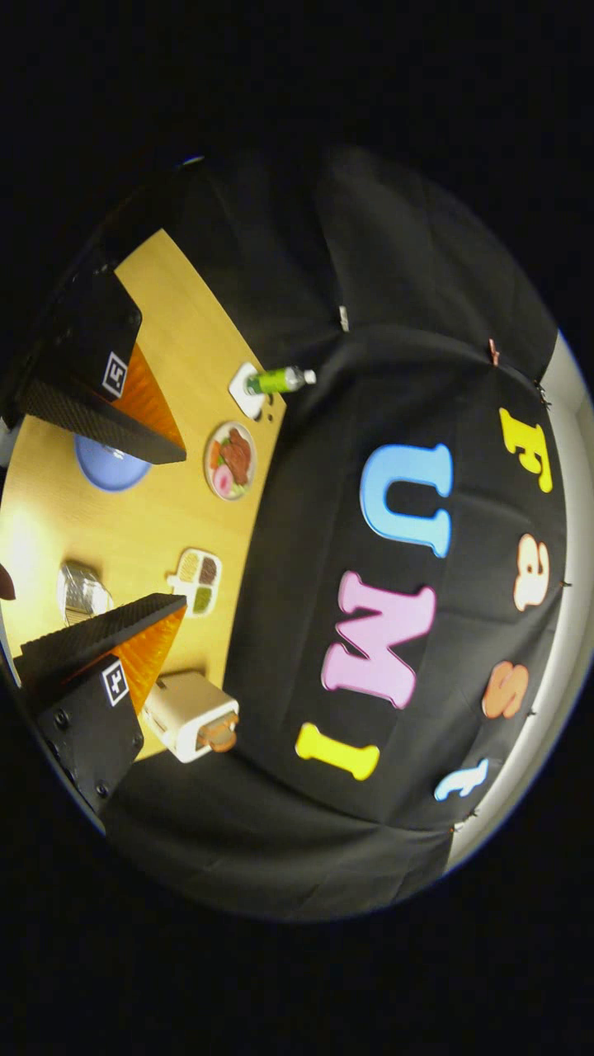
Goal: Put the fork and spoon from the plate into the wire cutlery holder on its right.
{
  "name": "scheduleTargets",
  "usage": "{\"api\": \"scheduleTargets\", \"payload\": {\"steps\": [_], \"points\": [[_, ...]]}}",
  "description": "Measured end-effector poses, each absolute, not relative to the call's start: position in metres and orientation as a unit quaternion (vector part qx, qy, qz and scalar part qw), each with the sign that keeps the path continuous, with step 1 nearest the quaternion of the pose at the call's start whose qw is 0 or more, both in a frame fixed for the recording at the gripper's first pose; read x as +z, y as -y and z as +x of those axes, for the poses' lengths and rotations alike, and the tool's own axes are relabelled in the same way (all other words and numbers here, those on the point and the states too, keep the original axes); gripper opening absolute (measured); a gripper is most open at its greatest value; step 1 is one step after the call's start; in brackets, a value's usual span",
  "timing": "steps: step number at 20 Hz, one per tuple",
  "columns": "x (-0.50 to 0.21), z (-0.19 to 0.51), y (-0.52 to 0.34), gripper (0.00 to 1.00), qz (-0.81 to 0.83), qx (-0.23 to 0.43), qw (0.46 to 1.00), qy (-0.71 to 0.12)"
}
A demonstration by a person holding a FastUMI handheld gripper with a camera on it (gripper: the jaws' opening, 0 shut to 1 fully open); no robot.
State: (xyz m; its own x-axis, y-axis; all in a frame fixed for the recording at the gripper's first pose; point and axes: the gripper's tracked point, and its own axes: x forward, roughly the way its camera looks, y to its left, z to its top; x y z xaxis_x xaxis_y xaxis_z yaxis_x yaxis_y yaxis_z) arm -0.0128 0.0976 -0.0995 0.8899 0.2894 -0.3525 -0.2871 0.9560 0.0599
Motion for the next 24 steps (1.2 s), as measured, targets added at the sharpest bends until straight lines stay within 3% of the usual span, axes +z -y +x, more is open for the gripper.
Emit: {"api": "scheduleTargets", "payload": {"steps": [9, 12, 17, 19, 24], "points": [[-0.219, -0.046, -0.178, 0.91, 0.009, 0.236, 0.909, -0.344], [-0.257, -0.046, -0.195, 0.77, -0.001, 0.243, 0.890, -0.386], [-0.313, -0.037, -0.222, 0.69, 0.020, 0.236, 0.859, -0.454], [-0.329, -0.034, -0.226, 0.57, 0.020, 0.230, 0.851, -0.473], [-0.356, -0.028, -0.236, 0.56, 0.007, 0.218, 0.841, -0.495]]}}
